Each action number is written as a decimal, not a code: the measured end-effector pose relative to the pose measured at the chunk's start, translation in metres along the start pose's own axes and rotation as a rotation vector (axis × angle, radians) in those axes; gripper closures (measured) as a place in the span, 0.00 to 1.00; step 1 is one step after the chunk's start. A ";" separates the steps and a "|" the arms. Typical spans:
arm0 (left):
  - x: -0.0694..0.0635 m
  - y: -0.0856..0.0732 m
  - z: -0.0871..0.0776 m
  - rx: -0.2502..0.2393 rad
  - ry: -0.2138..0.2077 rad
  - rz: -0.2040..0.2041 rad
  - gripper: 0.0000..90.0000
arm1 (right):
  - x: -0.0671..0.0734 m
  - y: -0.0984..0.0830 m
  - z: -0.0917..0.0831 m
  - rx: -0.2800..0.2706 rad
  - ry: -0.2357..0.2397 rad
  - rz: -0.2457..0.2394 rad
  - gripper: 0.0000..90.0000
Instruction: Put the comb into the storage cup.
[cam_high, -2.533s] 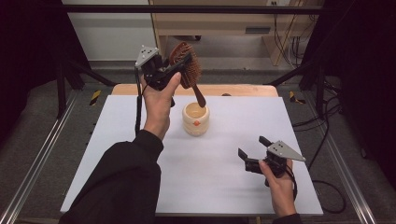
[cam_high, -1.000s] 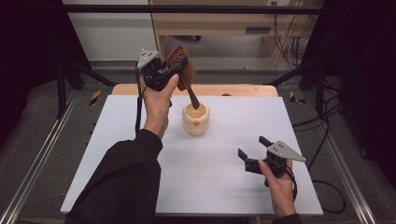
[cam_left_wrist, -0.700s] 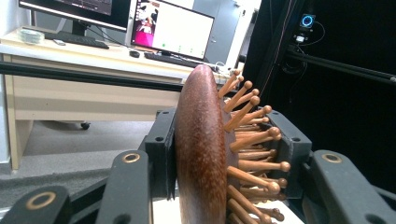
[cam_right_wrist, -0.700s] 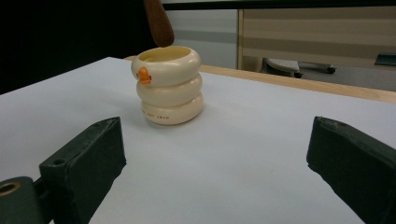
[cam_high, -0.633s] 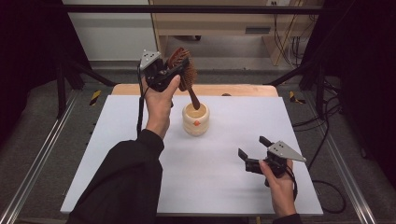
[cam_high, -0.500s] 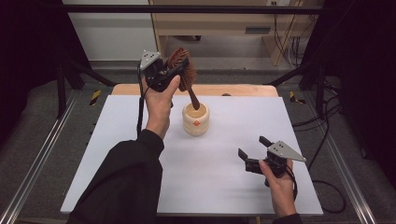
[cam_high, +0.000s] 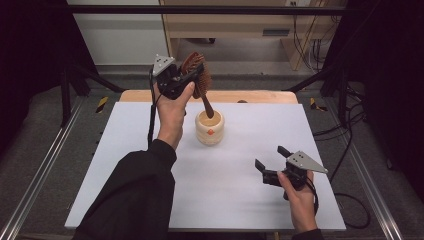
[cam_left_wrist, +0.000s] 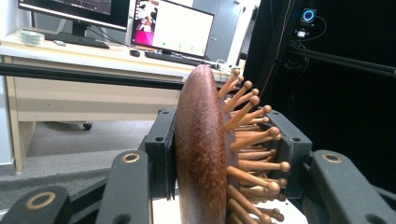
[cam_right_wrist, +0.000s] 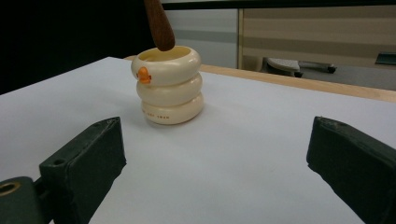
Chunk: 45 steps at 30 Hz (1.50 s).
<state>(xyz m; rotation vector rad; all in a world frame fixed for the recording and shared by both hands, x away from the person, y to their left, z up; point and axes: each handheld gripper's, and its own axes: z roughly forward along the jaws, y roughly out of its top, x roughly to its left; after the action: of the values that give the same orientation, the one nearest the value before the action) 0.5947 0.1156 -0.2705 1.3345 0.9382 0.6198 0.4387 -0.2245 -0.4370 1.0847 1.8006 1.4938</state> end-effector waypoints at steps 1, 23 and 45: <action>0.000 0.000 0.000 0.000 0.000 0.001 0.57 | 0.000 0.000 0.000 0.000 0.000 0.001 0.05; -0.005 -0.029 0.011 0.048 -0.006 0.003 0.57 | 0.000 -0.001 0.001 0.008 0.005 0.009 0.05; -0.001 -0.050 0.018 0.074 0.004 -0.011 0.57 | 0.000 -0.001 0.002 0.012 0.007 0.003 0.05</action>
<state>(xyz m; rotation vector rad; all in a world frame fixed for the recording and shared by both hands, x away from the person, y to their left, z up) 0.6028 0.0975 -0.3197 1.3930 0.9790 0.5842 0.4400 -0.2236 -0.4389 1.0895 1.8163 1.4922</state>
